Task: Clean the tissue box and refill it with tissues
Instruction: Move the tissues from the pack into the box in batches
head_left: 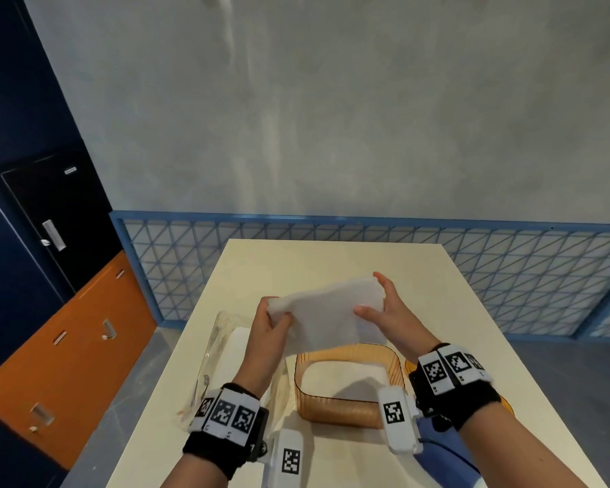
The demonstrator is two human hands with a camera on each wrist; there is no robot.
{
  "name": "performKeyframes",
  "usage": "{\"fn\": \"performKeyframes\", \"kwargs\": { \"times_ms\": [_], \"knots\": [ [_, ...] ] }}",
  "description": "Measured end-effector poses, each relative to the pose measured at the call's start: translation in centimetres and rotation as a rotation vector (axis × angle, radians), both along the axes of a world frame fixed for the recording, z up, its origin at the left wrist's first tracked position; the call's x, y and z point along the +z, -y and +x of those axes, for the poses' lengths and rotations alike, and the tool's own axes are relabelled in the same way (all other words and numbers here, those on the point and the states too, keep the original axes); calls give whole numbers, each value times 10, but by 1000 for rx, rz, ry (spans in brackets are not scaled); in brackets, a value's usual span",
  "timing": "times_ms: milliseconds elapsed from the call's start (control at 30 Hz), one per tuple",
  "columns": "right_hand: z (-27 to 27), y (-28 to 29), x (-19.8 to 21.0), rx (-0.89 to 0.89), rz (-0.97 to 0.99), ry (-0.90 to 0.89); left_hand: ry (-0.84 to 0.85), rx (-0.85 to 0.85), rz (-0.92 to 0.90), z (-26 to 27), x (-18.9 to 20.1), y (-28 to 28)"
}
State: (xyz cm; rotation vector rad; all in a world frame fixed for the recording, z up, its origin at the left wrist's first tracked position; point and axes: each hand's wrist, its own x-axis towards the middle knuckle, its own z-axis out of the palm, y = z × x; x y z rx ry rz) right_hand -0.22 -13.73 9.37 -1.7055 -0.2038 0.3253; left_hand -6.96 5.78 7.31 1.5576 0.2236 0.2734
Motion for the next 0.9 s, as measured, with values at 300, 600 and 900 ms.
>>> {"fn": "performKeyframes", "kwargs": {
  "times_ms": [300,600,900],
  "knots": [
    [0,24,-31,57,110,-165,48,-108,175,4,1,15],
    [6,30,-55,-153,-233,-228,-237,-15,344,27,-44,25],
    [1,9,-84,-69,-929,-22,-378,-272,1038,45,-90,44]
  ]
}}
